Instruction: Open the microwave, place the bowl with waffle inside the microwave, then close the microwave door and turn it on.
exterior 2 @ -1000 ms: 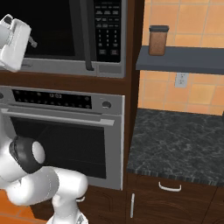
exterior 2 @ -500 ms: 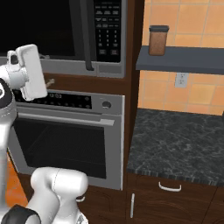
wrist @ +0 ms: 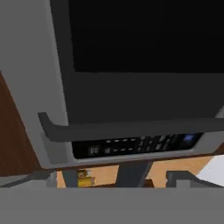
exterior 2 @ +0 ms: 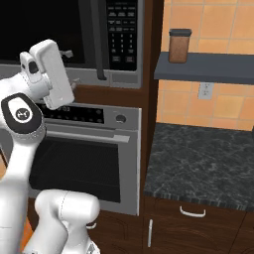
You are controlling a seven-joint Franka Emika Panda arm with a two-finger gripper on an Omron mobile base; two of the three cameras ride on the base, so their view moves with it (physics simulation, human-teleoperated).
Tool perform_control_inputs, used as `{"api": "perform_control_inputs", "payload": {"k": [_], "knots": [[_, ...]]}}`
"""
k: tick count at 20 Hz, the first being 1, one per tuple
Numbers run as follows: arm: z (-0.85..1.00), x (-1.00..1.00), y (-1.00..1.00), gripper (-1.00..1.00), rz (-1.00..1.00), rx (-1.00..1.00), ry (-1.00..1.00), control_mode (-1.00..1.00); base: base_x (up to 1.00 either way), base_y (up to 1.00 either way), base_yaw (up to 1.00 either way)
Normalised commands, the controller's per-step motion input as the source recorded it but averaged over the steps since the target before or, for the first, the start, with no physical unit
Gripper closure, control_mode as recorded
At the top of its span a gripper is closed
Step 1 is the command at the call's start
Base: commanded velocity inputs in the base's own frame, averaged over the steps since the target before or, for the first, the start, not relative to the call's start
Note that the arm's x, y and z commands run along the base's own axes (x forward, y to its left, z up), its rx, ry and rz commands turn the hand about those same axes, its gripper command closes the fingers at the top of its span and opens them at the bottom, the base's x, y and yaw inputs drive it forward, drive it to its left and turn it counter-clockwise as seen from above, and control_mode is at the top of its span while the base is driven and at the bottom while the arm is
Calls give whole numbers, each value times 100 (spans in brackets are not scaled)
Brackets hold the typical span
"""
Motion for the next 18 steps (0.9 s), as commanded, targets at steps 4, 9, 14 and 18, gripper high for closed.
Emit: {"api": "perform_control_inputs", "payload": {"k": [4,9,14,18], "knots": [[5,-52,-89,-100,10,15,20,-100,0,0,0],[0,-55,-69,-100,23,6,24,-100,0,0,0],[0,-59,-36,-100,37,2,23,-100,0,0,0],[0,-18,-23,-100,48,4,31,-100,0,0,0]]}}
